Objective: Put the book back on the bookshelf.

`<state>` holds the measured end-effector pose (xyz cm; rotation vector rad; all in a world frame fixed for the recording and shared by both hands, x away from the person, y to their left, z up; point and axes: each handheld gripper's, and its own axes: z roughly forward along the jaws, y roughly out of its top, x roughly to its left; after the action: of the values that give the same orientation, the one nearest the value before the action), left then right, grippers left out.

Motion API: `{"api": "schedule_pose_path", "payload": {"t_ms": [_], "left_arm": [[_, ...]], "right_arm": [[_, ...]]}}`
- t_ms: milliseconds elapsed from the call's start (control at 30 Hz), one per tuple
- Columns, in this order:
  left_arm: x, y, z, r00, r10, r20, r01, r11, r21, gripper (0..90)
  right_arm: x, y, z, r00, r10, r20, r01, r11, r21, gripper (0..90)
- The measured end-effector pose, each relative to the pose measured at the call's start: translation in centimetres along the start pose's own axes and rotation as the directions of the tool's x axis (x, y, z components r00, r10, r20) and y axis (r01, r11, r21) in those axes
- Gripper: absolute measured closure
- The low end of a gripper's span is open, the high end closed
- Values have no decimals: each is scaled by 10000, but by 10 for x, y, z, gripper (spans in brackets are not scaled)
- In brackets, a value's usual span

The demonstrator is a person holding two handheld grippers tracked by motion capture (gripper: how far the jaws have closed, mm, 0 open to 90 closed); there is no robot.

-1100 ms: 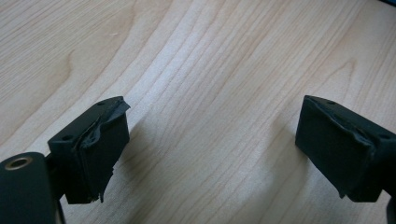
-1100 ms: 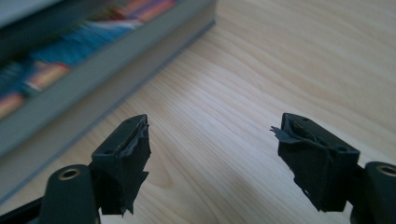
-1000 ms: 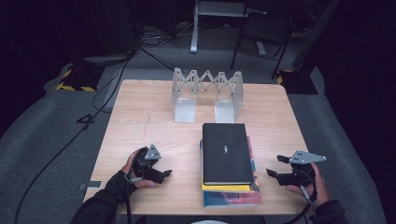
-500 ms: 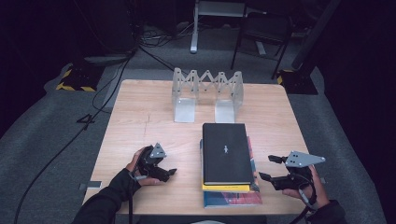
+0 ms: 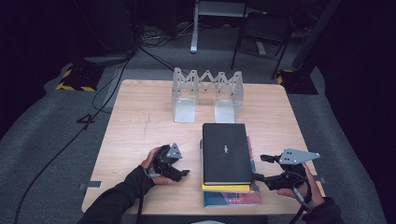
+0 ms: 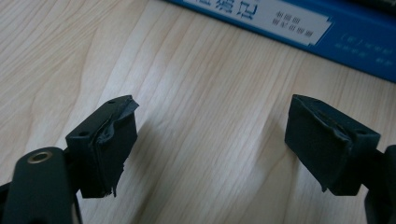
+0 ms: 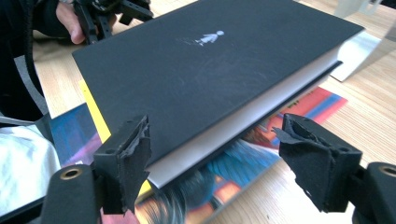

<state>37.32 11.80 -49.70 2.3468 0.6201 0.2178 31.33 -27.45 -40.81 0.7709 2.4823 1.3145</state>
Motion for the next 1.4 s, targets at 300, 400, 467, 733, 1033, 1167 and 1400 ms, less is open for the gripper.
{"api": "schedule_pose_path", "payload": {"t_ms": [300,400,467,733,1033,1167,1400], "left_arm": [[1,22,3,9994,198,-285,-218,9972,-712,208],[5,29,4,9994,69,-328,-98,9959,-894,214],[6,34,4,9991,85,-407,-127,9945,-1035,218],[14,45,7,9969,-117,-774,4,9896,-1438,241],[32,54,15,9930,-451,-1090,279,9875,-1551,256],[45,58,18,9911,-924,-954,720,9774,-1987,262],[60,65,21,9939,-948,-563,814,9754,-2049,262]], "right_arm": [[-9,10,24,9986,329,-425,-308,9983,492,167],[-17,12,32,9959,568,-702,-527,9969,589,139],[-23,14,39,9926,749,-957,-673,9945,799,60],[-33,17,54,9789,1172,-1673,-1000,9891,1079,2],[-31,22,61,9825,959,-1594,-801,9915,1027,1],[-30,23,60,9848,815,-1535,-679,9935,918,2],[-29,22,59,9869,593,-1502,-492,9963,700,4]]}}
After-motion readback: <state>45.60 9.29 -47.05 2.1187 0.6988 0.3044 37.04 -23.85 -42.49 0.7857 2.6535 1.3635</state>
